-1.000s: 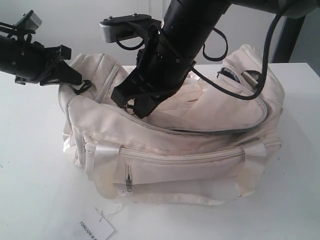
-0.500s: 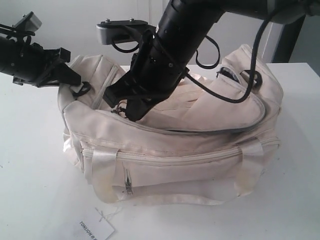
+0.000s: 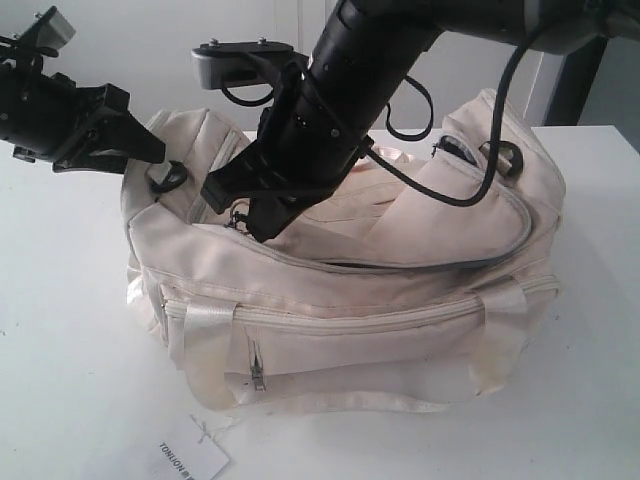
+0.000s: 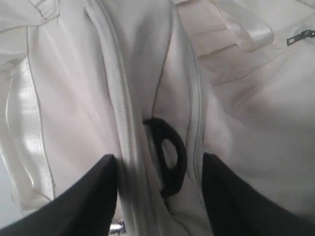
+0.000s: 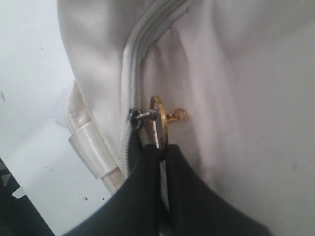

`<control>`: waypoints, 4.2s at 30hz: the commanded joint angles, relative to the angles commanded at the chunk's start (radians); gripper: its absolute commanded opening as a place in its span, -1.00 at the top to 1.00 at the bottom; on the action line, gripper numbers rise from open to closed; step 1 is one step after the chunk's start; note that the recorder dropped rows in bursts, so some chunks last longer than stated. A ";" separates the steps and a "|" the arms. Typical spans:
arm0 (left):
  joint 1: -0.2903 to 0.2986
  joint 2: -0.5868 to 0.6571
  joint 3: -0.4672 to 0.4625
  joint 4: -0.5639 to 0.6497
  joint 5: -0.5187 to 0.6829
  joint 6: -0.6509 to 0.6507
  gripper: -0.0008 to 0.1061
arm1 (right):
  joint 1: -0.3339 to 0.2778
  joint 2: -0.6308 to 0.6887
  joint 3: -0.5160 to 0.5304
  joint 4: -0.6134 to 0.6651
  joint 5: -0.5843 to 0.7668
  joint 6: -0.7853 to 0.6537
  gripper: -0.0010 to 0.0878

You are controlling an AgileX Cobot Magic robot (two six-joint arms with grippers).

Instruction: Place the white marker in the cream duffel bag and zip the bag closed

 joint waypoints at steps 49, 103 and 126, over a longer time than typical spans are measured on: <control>-0.114 -0.045 0.089 0.253 0.082 -0.080 0.99 | 0.000 -0.010 0.047 -0.034 0.049 0.016 0.98; -0.114 -0.045 0.089 0.280 0.101 -0.080 0.99 | -0.201 -0.281 0.245 -0.319 0.102 0.109 0.98; -0.114 -0.045 0.089 0.318 0.096 -0.080 0.99 | -0.359 -0.336 0.305 -0.308 0.018 0.100 0.98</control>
